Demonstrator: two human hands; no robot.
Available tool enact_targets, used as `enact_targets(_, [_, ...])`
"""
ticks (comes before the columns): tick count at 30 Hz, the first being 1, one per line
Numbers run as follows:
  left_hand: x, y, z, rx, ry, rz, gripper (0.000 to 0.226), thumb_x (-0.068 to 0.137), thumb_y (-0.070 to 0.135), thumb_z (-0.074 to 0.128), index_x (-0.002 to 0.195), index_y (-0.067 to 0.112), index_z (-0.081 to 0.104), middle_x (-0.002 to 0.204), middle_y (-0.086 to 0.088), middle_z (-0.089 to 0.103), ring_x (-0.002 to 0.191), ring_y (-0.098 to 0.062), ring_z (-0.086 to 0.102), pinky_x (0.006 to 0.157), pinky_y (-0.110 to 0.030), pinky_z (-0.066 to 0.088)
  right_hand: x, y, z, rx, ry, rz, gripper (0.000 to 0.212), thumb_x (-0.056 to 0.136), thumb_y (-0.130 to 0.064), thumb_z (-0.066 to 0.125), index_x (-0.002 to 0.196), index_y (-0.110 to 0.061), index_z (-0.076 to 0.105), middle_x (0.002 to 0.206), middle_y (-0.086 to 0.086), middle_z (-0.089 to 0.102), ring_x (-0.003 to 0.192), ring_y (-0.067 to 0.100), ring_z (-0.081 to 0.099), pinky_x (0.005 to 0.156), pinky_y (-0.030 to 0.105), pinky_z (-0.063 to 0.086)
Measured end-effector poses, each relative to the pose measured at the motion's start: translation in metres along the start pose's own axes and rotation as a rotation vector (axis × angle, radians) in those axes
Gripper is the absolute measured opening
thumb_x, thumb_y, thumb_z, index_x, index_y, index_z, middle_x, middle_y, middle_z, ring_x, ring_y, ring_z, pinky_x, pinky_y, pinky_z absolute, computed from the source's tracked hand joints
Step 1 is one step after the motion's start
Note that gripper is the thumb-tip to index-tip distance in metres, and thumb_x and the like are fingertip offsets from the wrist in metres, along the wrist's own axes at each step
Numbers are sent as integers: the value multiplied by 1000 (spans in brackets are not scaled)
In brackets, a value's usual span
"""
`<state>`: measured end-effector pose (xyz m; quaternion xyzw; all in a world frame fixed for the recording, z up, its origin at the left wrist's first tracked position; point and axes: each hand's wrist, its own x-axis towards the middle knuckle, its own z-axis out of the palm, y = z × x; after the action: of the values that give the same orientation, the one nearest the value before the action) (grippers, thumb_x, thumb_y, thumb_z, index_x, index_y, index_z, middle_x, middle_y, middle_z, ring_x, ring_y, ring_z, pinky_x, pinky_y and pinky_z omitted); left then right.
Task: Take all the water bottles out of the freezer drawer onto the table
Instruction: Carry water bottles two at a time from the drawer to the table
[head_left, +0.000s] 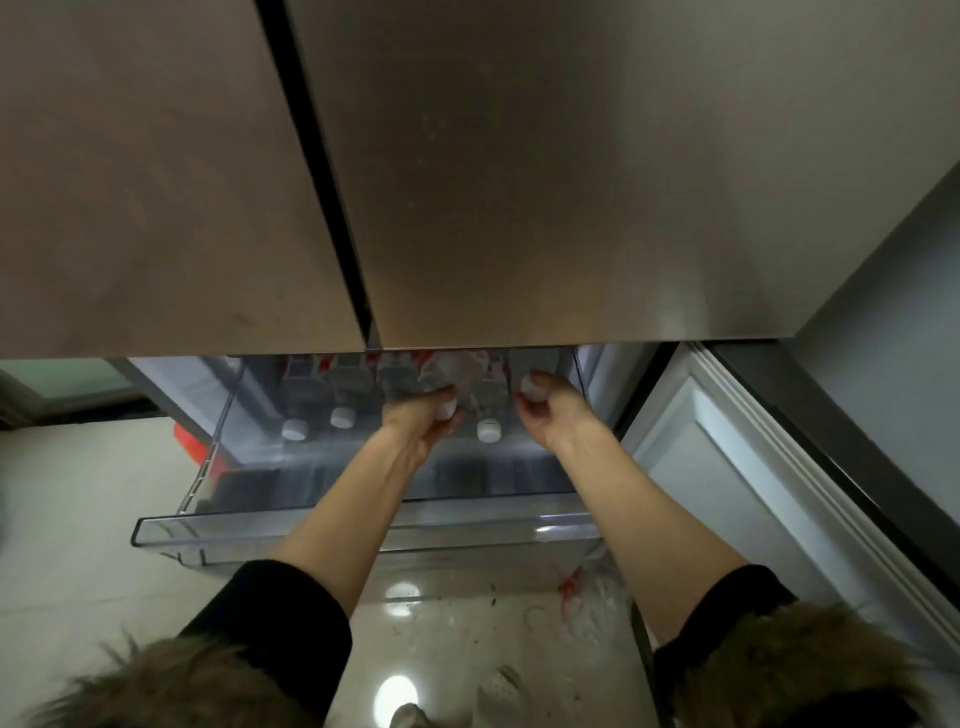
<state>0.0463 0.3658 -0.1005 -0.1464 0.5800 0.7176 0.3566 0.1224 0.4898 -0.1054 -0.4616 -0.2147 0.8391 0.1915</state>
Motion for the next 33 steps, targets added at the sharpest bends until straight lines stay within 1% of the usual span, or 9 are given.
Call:
enact_targets(3, [-13,9,-16,47,67,87,33,77,-4,68,108,-3,56,97,-16,62,74,-21,61,54,-27,56,-27,1,3,-162,52,-62,21,90,0,48,71,-9,49,70,8,48,59,13,42,51,20,37])
enact_targets(6, [-25,15,-32,105,85,156,40,76,-4,68,113,-10,55,108,-21,62,90,-29,63,66,-32,58,-47,16,9,-295,149,-181,26,92,-10,51,66,-10,48,61,5,45,51,10,37,48,20,32])
enact_targets(12, [-42,27,-75,273,128,267,21,73,5,73,86,-4,60,103,-20,64,87,-29,66,79,-39,57,-83,48,7,-437,254,-344,22,89,-20,55,72,-6,52,57,5,51,47,11,43,39,19,35])
enact_targets(17, [-66,39,-104,571,163,430,22,76,20,71,89,3,66,74,-4,65,68,-18,66,73,-33,57,-115,54,7,-567,286,-478,17,86,-18,58,89,-1,54,64,8,62,62,21,64,67,32,54])
enact_targets(20, [-79,45,-115,730,167,537,19,79,25,68,85,6,65,65,0,62,60,-11,62,66,-28,53,-130,53,11,-686,314,-605,19,84,-20,57,88,-2,56,63,4,61,68,24,68,64,33,52])
enact_targets(23, [-85,52,-122,842,149,638,23,79,33,68,84,11,66,61,1,62,69,-20,67,72,-32,55,-139,52,17,-876,375,-778,25,80,-27,60,89,-4,57,72,8,64,75,27,66,63,32,48])
enact_targets(26, [-86,60,-129,945,164,709,28,78,36,67,92,11,68,72,-6,69,77,-22,67,73,-32,54,-146,53,27,-1120,422,-922,33,80,-31,61,94,-1,58,85,11,61,80,28,55,66,29,35])
enact_targets(29, [-84,67,-136,1002,160,777,34,76,35,71,96,8,68,87,-11,71,81,-25,66,75,-38,56,-141,58,33,-1256,401,-938,38,81,-35,60,100,-1,58,99,14,65,92,32,58,67,29,33])
enact_targets(33, [-82,71,-141,1075,230,882,35,77,33,71,95,2,68,92,-15,71,85,-27,64,67,-30,46,-129,65,37,-1339,304,-907,41,80,-39,62,98,-2,59,97,15,66,91,31,61,65,29,37])
